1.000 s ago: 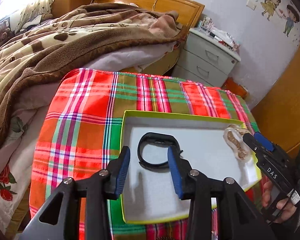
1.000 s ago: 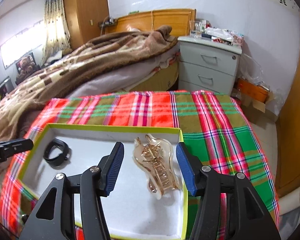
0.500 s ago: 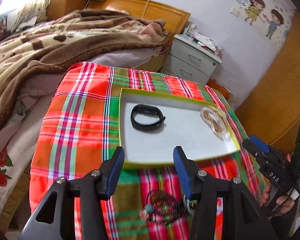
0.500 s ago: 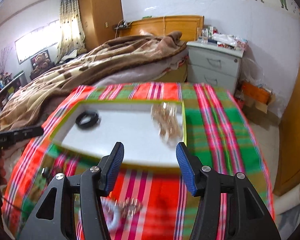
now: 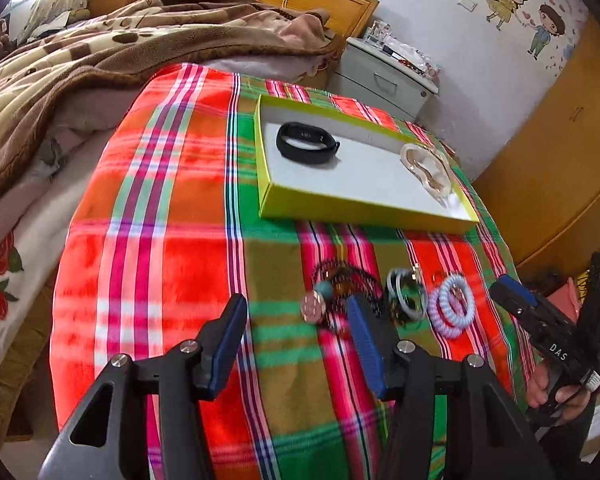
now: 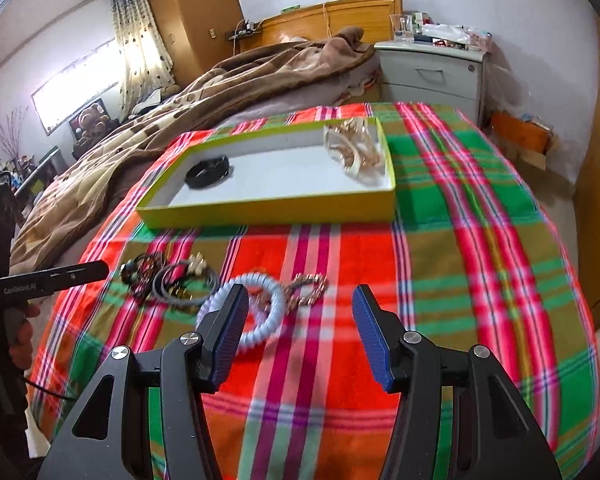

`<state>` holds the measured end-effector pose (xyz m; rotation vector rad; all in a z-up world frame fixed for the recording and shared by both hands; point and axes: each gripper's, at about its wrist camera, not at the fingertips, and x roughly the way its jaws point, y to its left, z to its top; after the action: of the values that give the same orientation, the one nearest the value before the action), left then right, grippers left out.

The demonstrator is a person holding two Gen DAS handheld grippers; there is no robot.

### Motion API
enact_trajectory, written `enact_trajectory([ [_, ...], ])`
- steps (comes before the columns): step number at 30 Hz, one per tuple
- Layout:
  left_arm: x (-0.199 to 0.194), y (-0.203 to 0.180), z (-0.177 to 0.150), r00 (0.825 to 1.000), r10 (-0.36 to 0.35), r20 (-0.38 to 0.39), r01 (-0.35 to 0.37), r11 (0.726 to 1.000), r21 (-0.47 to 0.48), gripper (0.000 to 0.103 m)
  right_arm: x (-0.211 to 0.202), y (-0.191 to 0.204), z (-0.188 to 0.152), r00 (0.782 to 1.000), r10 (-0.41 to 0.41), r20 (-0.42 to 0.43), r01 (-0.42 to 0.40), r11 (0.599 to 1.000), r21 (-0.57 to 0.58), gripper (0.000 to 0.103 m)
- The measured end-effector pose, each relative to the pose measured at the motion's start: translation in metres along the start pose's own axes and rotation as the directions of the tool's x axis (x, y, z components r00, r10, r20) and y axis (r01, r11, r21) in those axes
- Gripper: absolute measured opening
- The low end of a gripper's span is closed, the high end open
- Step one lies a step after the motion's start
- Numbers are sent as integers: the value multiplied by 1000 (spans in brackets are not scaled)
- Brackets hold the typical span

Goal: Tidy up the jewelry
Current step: 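Grasp the blue coil hair tie with the right tool while the left tool grasps the beaded hair tie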

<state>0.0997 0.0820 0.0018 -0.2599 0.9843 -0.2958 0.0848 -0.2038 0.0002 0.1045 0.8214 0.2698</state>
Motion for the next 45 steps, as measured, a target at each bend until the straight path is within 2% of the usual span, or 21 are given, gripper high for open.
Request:
enact_trajectory([
  [3,4,3,-8,999,-28,-47,27,1000,-13,54,5,5,-4,1000,12,-20,-12,1000,-5,48],
  [5,5,3,-13,999,-23,-45,22,1000,-18,54,9,8,-5,999,21,-32,-21,1000,-1,47],
  [8,5,3,-15,998,-54,-45,52,998,-25,54,14,11,-5,999,26,-39,-26,1000,-2,45],
  [10,5,1,-16,998,-47,-42,46,999,-9,54,18,12,-5,999,25,-47,-25,1000,-4,35],
  [13,5,3,-15,998,-50,-40,49,998,-27,54,25,13,-4,997,30,-66,-30,1000,-2,29],
  [16,6,6,-13,998,-49,-44,47,998,-37,54,29,16,-6,996,33,-81,-34,999,-11,19],
  [17,6,6,-13,998,-47,-45,45,998,-35,54,29,17,-6,996,31,-80,-32,999,-14,12],
  [25,12,2,-3,998,-44,-46,42,999,-29,54,23,10,-7,998,25,-59,-25,1000,9,10],
  [34,26,-12,8,998,39,-54,-38,999,24,54,11,6,-5,999,39,-7,-39,999,39,10],
  [38,34,-24,8,992,116,-52,-110,989,98,45,7,4,-3,999,43,13,-44,998,48,10],
  [45,39,-30,13,990,132,-59,-124,985,124,28,7,1,-3,998,50,26,-52,997,63,10],
])
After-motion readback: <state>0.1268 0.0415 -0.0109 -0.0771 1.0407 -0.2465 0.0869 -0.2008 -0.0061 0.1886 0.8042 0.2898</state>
